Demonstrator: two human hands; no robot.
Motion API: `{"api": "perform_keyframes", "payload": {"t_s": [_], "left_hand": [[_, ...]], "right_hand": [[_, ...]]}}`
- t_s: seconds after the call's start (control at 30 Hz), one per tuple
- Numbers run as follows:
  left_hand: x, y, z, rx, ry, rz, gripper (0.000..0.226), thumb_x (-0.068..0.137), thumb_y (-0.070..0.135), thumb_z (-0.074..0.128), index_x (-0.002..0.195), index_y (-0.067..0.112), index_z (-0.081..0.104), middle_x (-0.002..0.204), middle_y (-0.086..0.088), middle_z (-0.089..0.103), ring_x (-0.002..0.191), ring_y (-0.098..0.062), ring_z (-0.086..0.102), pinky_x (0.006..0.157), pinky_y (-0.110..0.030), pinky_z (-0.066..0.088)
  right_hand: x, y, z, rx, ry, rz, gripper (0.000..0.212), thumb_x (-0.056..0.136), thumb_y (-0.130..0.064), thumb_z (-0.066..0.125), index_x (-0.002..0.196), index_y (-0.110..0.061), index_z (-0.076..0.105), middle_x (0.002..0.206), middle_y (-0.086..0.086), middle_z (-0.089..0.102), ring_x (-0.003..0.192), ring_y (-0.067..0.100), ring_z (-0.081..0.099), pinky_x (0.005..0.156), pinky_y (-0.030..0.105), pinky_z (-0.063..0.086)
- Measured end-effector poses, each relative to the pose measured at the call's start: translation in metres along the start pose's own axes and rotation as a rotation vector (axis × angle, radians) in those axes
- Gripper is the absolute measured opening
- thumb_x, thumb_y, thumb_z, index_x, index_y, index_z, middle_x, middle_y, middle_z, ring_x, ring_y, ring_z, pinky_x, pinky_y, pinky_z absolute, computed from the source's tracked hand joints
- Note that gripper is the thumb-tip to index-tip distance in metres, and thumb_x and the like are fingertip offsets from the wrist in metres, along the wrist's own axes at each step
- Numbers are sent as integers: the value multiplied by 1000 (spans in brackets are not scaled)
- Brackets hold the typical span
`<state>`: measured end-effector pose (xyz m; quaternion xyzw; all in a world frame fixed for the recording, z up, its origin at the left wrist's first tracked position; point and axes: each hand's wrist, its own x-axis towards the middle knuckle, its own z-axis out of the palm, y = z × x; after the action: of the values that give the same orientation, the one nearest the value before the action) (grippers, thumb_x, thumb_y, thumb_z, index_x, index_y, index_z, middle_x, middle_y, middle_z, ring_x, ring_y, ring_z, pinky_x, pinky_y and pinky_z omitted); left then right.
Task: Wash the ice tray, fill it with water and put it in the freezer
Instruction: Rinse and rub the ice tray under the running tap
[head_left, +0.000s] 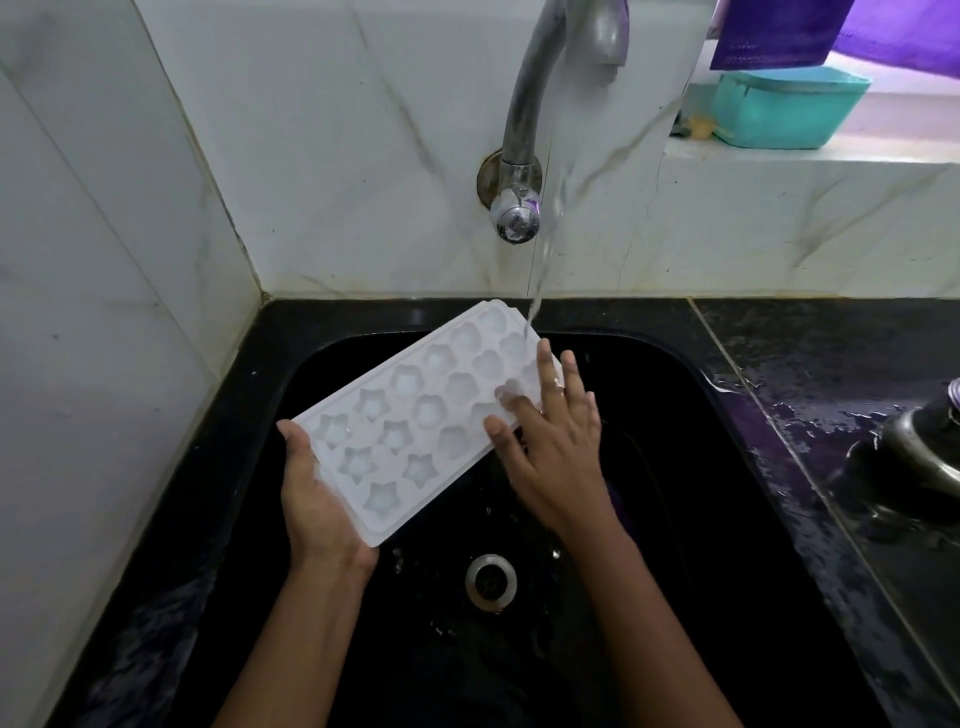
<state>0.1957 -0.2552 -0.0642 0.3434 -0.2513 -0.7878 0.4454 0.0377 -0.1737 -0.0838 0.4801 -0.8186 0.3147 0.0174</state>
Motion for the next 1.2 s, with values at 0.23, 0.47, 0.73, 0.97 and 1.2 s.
{"api": "perform_keyframes", "payload": {"t_s": [0.23,0.47,0.73,0.97,1.2], "left_hand": [[-4,-7,7,-5,-39,-86,68,93,67,24,122,16,60,111,-12,71,98,-30,70,68,-40,60],[-1,-2,-1,-7,-33,-40,66,93,66,25,122,17,60,110,-10,72,98,-28,70,66,-38,59],[2,-3,1,14,-57,-85,67,94,65,26,126,16,59,114,-12,70,100,-30,69,65,-39,59],[3,0,0,92,-165,-192,69,92,67,27,125,16,60,114,-14,70,99,-31,69,66,-41,59],[6,-11,-1,34,-195,-201,58,95,55,32,129,15,57,122,-10,67,107,-27,67,74,-37,60]], "right_hand": [[-4,-4,11,-195,171,54,59,93,-62,19,113,-25,60,160,4,4,146,17,-8,114,42,-9],[3,9,-2,21,38,6,70,87,-72,12,105,-30,65,158,-9,-1,142,5,-18,114,38,-9],[2,11,-3,63,186,-18,33,95,-43,39,103,-21,61,158,4,18,145,22,15,110,43,20],[7,29,-24,579,45,436,52,87,-35,65,131,-23,40,129,-5,48,110,11,51,81,22,42],[8,53,-30,704,128,498,28,90,-25,60,117,-19,56,109,-1,61,99,17,61,80,35,53]]}}
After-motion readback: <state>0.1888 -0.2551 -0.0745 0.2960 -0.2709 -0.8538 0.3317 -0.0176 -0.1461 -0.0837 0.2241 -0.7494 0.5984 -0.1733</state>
